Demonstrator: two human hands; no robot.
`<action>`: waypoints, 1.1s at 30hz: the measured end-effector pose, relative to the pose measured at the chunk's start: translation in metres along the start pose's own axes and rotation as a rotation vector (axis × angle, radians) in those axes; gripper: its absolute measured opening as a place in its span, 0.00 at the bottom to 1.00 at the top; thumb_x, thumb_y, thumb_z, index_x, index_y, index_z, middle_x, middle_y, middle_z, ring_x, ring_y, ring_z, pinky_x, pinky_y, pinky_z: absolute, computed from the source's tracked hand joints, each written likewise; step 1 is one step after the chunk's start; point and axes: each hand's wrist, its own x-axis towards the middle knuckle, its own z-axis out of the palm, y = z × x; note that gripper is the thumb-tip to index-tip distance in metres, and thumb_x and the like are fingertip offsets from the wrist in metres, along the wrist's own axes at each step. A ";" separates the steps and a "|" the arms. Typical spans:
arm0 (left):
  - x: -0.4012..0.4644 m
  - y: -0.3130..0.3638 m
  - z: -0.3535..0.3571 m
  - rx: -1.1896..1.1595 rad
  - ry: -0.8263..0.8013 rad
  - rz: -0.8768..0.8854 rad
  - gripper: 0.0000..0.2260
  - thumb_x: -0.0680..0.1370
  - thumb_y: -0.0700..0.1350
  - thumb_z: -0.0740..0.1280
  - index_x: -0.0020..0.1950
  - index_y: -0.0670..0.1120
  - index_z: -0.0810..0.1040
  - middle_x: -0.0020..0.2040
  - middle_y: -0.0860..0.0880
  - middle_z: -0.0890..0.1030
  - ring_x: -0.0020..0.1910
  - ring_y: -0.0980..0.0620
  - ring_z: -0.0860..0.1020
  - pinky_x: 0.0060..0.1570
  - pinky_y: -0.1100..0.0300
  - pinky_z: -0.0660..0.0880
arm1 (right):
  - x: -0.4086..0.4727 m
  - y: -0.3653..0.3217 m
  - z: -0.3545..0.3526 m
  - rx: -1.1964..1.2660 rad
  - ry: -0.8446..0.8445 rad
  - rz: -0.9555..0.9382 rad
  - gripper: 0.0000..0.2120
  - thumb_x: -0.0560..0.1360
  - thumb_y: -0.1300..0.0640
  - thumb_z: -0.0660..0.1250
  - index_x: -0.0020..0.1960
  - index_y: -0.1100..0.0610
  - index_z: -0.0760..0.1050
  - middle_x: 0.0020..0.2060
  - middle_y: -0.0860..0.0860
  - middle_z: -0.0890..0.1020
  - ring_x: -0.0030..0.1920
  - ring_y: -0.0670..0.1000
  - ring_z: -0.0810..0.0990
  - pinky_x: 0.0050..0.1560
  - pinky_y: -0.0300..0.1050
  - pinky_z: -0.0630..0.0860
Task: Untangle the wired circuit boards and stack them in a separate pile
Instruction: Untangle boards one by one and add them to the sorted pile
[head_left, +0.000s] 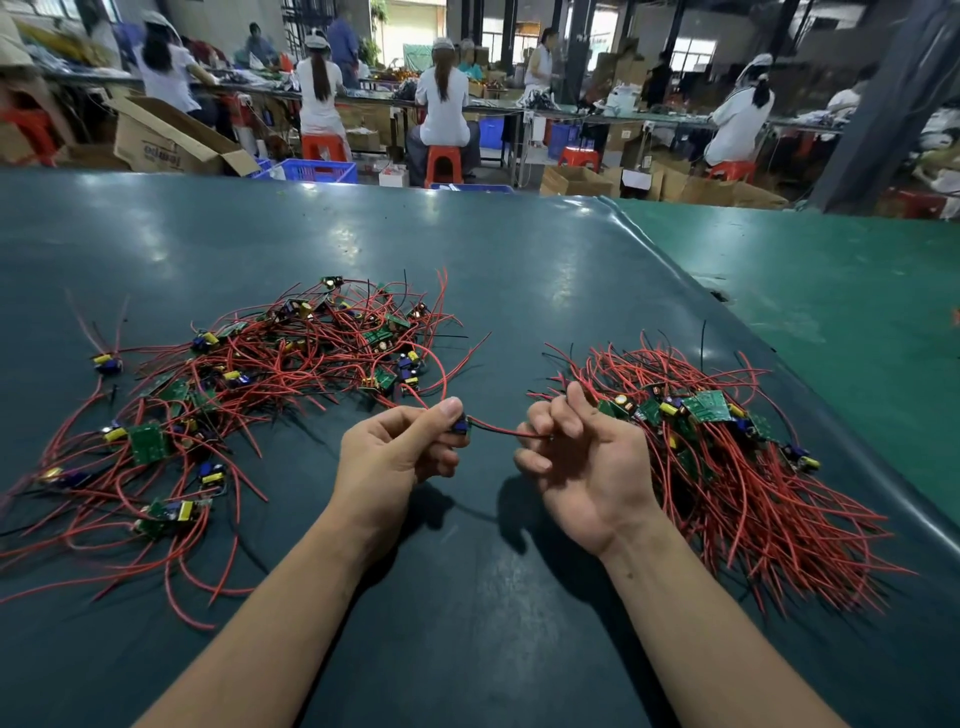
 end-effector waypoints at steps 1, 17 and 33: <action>0.000 -0.001 0.000 0.013 0.001 0.014 0.13 0.62 0.51 0.77 0.36 0.41 0.83 0.33 0.43 0.82 0.25 0.54 0.74 0.28 0.65 0.73 | 0.000 0.000 0.000 -0.027 0.035 -0.004 0.20 0.75 0.48 0.62 0.28 0.55 0.69 0.31 0.51 0.74 0.29 0.48 0.70 0.25 0.38 0.68; -0.009 -0.005 0.009 0.369 0.071 0.310 0.06 0.72 0.40 0.75 0.38 0.40 0.82 0.33 0.48 0.84 0.27 0.56 0.79 0.32 0.67 0.74 | 0.003 0.015 0.002 -0.542 0.192 -0.066 0.15 0.82 0.57 0.61 0.42 0.59 0.82 0.28 0.48 0.75 0.25 0.44 0.68 0.20 0.35 0.61; -0.015 -0.006 0.009 0.403 0.017 0.352 0.09 0.68 0.46 0.75 0.41 0.41 0.82 0.36 0.49 0.85 0.30 0.55 0.81 0.35 0.67 0.76 | 0.001 0.013 0.003 -0.490 0.157 -0.055 0.11 0.78 0.56 0.66 0.42 0.61 0.81 0.26 0.49 0.73 0.22 0.42 0.67 0.18 0.33 0.59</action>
